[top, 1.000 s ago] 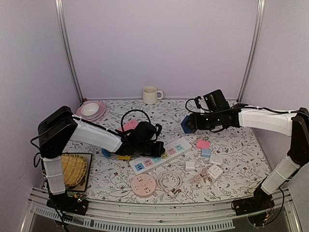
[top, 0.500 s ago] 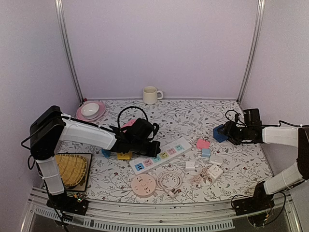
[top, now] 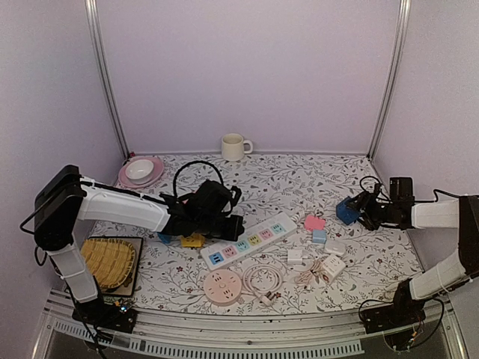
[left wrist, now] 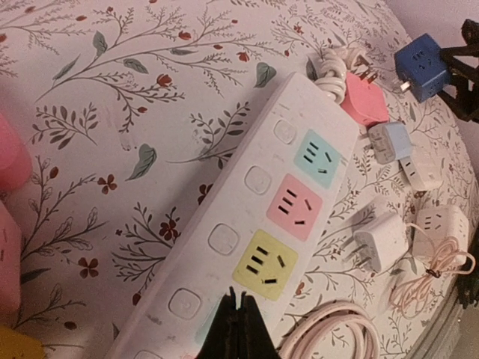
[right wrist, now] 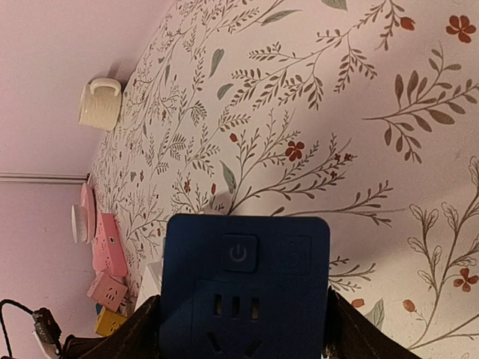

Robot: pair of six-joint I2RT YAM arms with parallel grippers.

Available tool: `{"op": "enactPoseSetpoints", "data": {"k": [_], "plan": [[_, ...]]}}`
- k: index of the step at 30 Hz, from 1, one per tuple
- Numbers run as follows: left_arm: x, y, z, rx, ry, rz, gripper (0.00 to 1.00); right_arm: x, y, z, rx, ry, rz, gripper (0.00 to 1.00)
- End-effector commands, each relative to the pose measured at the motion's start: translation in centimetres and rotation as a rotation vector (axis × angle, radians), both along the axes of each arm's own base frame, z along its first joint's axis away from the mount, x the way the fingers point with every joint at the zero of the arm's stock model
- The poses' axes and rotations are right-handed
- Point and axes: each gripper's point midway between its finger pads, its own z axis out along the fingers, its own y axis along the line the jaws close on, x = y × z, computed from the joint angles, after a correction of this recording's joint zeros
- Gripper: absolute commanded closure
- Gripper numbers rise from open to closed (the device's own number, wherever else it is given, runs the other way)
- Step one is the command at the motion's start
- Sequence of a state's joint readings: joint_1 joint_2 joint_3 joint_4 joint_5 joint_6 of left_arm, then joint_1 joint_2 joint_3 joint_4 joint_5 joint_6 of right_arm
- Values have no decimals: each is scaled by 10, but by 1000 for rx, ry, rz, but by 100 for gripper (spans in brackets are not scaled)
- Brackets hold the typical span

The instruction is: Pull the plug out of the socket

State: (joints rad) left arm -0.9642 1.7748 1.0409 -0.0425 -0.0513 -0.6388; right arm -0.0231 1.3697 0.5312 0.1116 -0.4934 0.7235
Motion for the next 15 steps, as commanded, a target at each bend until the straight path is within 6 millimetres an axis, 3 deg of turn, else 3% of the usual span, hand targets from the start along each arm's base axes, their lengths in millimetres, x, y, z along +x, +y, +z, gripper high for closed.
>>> {"op": "enactPoseSetpoints", "data": {"k": [1, 8, 15], "plan": [[-2, 4, 13, -13, -37, 7, 100, 5, 10, 4, 49, -48, 54, 29], [-4, 11, 13, -11, -38, 24, 100, 8, 12, 2, 62, -49, 61, 23], [-3, 21, 18, -9, -56, 50, 100, 13, 3, 20, -4, -98, 38, 12]]}}
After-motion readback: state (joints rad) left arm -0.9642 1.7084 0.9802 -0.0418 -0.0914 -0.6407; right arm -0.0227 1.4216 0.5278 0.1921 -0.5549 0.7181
